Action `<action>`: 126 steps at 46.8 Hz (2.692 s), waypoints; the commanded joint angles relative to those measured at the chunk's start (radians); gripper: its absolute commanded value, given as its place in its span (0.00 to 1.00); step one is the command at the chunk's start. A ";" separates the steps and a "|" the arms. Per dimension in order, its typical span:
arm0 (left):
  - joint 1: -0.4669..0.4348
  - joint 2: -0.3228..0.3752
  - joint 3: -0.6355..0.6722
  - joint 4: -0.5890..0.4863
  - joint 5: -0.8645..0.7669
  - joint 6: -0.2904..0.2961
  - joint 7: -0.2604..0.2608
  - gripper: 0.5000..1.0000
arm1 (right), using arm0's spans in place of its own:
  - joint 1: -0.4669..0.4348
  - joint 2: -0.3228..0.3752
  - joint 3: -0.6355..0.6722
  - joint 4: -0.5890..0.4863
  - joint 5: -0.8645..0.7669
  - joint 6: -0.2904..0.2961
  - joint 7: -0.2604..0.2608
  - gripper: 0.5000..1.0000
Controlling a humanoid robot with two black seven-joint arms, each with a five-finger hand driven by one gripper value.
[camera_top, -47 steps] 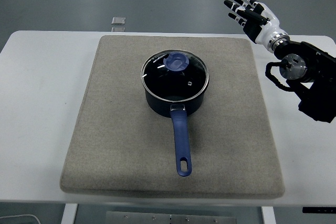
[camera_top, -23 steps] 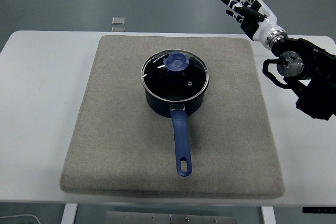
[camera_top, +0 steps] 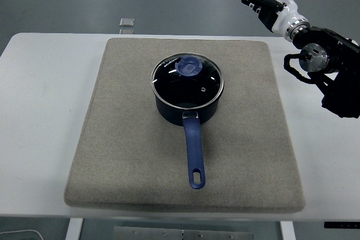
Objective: Lift the pot lid and place it to the right of the pot.
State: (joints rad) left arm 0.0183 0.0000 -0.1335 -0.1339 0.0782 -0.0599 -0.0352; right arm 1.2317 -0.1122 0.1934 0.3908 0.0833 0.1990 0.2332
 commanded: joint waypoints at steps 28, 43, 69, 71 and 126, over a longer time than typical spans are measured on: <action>0.000 0.000 0.000 -0.001 0.000 0.000 0.000 1.00 | 0.265 -0.093 -0.166 0.005 -0.257 0.240 0.003 0.89; 0.000 0.000 0.000 -0.001 0.000 0.000 0.000 1.00 | 0.359 -0.099 -0.167 0.114 -0.528 0.313 0.014 0.89; 0.000 0.000 0.000 0.000 0.000 0.000 0.000 1.00 | 0.434 -0.152 -0.163 0.381 -0.882 0.404 0.066 0.88; 0.000 0.000 0.000 -0.001 0.000 0.000 0.000 1.00 | 0.434 -0.153 -0.163 0.388 -0.913 0.407 0.066 0.88; 0.000 0.000 0.000 0.000 0.000 0.000 0.000 1.00 | 0.436 -0.150 -0.226 0.536 -1.404 0.198 0.184 0.77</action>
State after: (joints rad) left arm 0.0185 0.0000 -0.1334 -0.1340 0.0782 -0.0598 -0.0353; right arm 1.6662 -0.2624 -0.0119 0.9214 -1.3175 0.4198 0.4012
